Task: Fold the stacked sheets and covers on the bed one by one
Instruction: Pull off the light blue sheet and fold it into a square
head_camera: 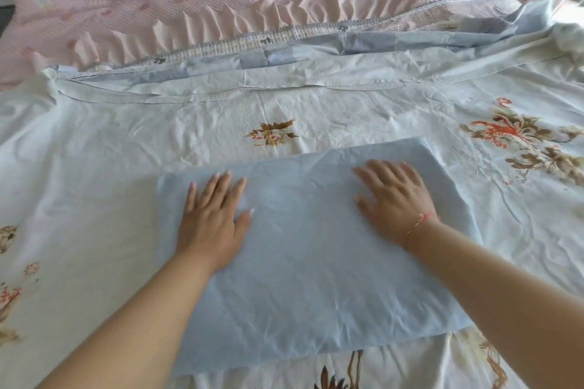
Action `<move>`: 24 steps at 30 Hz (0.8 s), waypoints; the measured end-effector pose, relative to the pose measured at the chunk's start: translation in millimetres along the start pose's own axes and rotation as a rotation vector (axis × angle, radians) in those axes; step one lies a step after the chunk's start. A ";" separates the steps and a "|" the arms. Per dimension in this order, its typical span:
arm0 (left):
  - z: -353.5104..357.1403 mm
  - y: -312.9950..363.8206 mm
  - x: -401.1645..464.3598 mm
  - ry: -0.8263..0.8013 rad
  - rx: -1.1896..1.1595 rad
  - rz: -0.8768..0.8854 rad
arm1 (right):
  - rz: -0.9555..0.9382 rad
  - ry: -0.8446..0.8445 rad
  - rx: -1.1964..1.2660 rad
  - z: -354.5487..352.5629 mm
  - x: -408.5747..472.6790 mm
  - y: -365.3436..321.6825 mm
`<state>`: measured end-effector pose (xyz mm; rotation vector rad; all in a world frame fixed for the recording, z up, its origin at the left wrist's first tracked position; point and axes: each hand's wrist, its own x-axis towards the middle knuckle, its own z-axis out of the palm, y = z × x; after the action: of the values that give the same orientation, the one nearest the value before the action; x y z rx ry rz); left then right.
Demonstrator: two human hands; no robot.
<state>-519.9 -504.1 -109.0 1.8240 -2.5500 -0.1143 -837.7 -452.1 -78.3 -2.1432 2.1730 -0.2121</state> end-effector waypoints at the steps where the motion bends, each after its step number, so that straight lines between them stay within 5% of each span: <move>1: 6.1 -5.3 -0.2 -0.114 0.038 -0.069 | 0.063 -0.161 -0.027 11.3 -5.8 9.5; 6: 11.6 -38.5 2.6 -0.371 0.054 -0.404 | 0.614 -0.403 0.062 27.7 -28.6 80.6; 10: -0.9 -13.4 21.7 -0.201 0.102 -0.400 | 0.755 -0.372 0.171 15.9 -43.9 75.5; 13: -8.9 21.8 53.1 -0.162 0.070 -0.164 | 0.947 -0.262 0.267 3.4 -72.2 63.8; 16: -9.9 52.3 85.4 -0.321 -0.004 -0.039 | 1.150 -0.035 0.449 -4.5 -110.2 38.4; 20: -4.9 76.2 107.3 -0.422 -0.053 -0.028 | 1.446 0.318 0.955 4.5 -156.2 -6.5; 24: -13.7 81.5 113.9 -0.509 -0.168 -0.030 | 1.417 0.351 1.513 17.0 -157.0 -63.7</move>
<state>-633.2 -586.3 -94.7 1.9681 -2.6994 -0.8694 -769.5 -296.7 -91.3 0.2621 1.8372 -1.4067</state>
